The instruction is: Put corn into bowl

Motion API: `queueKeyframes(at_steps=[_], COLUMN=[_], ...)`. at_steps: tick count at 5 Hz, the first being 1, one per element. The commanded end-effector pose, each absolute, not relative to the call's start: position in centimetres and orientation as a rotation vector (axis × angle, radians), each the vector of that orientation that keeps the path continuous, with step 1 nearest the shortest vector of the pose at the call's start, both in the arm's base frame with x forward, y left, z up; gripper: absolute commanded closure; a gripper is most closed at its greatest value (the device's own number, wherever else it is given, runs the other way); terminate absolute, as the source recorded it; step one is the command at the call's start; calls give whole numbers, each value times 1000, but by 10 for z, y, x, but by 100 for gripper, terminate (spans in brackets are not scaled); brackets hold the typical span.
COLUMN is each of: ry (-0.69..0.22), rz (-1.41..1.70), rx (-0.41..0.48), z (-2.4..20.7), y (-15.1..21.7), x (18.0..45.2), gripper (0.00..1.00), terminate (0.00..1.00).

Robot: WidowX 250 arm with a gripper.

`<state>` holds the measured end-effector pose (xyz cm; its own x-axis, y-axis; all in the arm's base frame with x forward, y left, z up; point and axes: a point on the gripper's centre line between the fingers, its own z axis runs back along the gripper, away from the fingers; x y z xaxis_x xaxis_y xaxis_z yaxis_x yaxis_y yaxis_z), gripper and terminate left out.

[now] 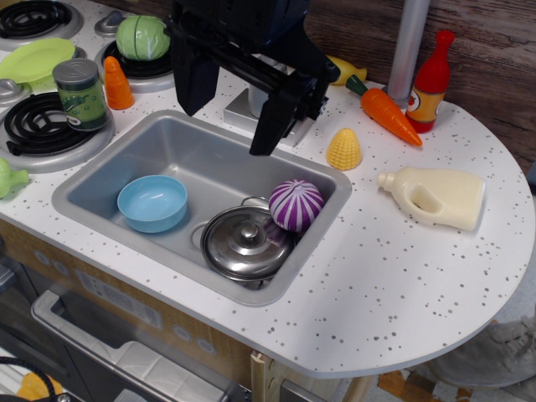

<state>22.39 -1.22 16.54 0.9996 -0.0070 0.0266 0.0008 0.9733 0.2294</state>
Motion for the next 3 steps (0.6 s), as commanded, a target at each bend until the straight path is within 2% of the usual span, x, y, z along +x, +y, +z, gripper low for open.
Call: queueKeyframes(at_steps=[1, 2, 3], ry=[-27, -102, -139], rz=[-4, 38, 74], rx=[231, 248, 248], z=[165, 157, 155], y=[-12, -15, -21], x=[224, 247, 269], gripper=[0, 0, 0], terminate=[0, 0, 0])
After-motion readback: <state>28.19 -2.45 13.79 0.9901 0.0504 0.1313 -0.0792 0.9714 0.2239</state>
